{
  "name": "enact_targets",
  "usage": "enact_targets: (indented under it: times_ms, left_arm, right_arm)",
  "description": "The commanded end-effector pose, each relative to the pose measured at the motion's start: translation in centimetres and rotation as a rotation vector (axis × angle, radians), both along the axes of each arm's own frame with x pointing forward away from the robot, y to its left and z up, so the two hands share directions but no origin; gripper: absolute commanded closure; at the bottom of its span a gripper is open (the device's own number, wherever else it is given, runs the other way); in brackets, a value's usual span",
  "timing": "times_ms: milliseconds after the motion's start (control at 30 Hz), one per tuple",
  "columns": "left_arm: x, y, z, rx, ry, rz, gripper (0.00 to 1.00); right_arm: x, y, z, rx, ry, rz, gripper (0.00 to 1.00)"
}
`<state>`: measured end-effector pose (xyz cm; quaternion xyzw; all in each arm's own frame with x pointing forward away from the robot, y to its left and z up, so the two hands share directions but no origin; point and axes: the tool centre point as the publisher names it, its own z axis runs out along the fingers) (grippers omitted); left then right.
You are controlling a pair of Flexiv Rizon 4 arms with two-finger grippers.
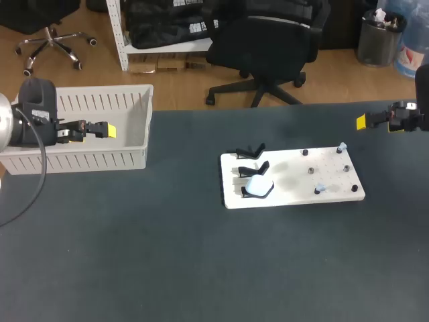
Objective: Pick up each earbud case from the left stands, insert the matching earbuds, close the lid, and place the case in the box.
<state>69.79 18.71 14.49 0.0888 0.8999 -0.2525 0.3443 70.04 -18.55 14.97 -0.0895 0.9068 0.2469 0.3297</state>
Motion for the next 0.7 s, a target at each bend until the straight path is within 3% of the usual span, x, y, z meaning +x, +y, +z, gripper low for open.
enact_targets:
  times_ms: [33,700]
  left_arm:
    - [0.08,-0.22,0.24,0.012,0.011,0.006,0.00]
    - [-0.06,-0.55,0.17,0.005,0.009,-0.003,0.00]
  right_arm:
    - [0.04,-0.08,0.00,0.001,0.001,0.002,0.00]
    - [0.04,-0.08,0.00,0.001,0.001,0.002,0.00]
